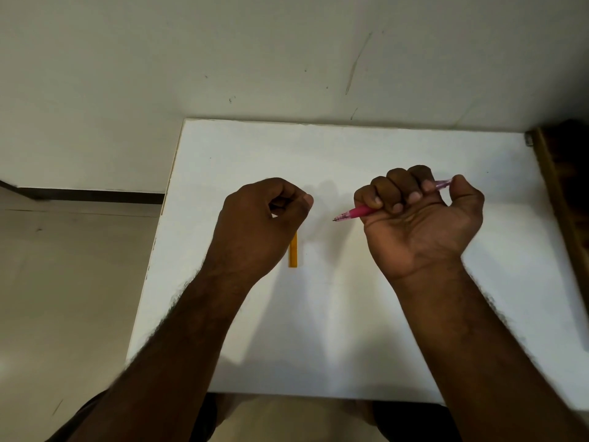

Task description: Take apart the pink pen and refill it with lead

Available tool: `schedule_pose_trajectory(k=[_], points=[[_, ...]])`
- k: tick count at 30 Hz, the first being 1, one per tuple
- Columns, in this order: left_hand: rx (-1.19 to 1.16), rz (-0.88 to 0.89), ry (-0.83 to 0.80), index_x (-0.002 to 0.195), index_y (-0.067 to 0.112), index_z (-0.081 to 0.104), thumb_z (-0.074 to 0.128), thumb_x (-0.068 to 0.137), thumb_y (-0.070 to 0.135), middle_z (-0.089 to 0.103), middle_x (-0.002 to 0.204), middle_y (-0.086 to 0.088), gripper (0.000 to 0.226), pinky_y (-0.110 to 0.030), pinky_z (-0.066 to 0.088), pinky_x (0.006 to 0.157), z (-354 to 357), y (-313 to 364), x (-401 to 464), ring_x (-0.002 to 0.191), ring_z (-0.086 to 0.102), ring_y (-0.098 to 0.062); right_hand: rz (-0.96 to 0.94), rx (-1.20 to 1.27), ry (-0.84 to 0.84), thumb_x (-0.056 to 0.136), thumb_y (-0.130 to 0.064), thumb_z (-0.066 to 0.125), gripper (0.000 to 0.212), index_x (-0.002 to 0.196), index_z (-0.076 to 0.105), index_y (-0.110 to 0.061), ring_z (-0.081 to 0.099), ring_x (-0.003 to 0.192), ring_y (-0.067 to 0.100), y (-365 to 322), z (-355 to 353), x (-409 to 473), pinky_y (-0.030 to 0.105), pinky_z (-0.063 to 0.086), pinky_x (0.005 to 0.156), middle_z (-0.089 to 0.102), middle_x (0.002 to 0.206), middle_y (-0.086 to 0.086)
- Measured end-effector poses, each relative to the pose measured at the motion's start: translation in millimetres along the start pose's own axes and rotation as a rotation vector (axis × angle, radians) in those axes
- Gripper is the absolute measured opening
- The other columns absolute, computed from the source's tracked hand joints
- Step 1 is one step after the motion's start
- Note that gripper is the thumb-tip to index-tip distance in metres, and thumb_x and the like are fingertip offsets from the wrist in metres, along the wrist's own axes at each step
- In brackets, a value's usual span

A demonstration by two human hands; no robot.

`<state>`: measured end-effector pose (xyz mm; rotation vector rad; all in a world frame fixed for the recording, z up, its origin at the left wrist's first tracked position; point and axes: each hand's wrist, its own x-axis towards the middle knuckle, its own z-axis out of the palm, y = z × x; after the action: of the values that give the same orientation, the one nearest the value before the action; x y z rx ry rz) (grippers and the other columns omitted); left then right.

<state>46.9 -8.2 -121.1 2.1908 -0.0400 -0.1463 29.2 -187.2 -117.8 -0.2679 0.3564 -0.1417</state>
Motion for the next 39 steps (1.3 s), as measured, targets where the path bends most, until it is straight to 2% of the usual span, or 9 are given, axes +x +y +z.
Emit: schedule_pose_trajectory(k=[5,18,24,29,34,39], points=[[0.002,0.001,0.002,0.088,0.027,0.074,0.067,0.09,0.037,0.072,0.082,0.02,0.013,0.0,0.041,0.07,0.3,0.4,0.1,0.082,0.064,0.008,0.001,0.006,0.007,0.096,-0.044,0.024,0.041,0.067,0.035,-0.018,0.024,0.051,0.015,-0.5,0.1,0.8,0.028,0.031,0.056,0.03,0.058,-0.003],[0.012,0.007,-0.007,0.087,0.027,0.074,0.067,0.089,0.038,0.072,0.082,0.02,0.013,-0.001,0.042,0.072,0.7,-0.1,-0.4,0.082,0.064,0.008,-0.012,0.014,0.029,0.095,-0.048,0.025,0.044,0.066,0.036,-0.017,0.024,0.05,0.015,-0.4,-0.1,-0.5,0.027,0.031,0.056,0.029,0.058,-0.003],[0.01,0.011,-0.016,0.088,0.027,0.074,0.067,0.09,0.037,0.072,0.081,0.021,0.012,0.001,0.04,0.07,0.8,-0.1,-0.2,0.082,0.064,0.009,-0.013,-0.004,0.024,0.087,-0.039,0.033,0.03,0.066,0.035,-0.018,0.024,0.05,0.015,-0.5,0.8,0.2,0.028,0.031,0.055,0.03,0.057,-0.003],[0.009,0.019,-0.019,0.088,0.027,0.074,0.067,0.09,0.035,0.072,0.082,0.022,0.011,0.0,0.041,0.071,1.0,-0.3,-0.4,0.082,0.064,0.009,-0.007,0.003,0.053,0.095,-0.045,0.026,0.041,0.066,0.036,-0.018,0.025,0.049,0.016,-0.7,-2.2,1.0,0.027,0.032,0.055,0.03,0.058,-0.003],[0.016,0.012,-0.023,0.089,0.029,0.074,0.066,0.09,0.038,0.071,0.081,0.023,0.012,0.0,0.042,0.072,1.0,-0.9,-0.7,0.082,0.063,0.01,-0.014,-0.013,0.054,0.087,-0.04,0.033,0.031,0.065,0.036,-0.018,0.024,0.049,0.016,-1.7,-1.2,1.3,0.028,0.032,0.055,0.03,0.057,-0.003],[0.007,0.015,-0.023,0.088,0.028,0.074,0.066,0.09,0.037,0.071,0.081,0.023,0.012,0.001,0.04,0.071,0.9,-0.9,-1.3,0.082,0.063,0.01,-0.022,0.003,0.072,0.094,-0.045,0.026,0.041,0.065,0.036,-0.017,0.023,0.05,0.016,-2.1,-3.5,1.1,0.028,0.031,0.056,0.029,0.058,-0.003]])
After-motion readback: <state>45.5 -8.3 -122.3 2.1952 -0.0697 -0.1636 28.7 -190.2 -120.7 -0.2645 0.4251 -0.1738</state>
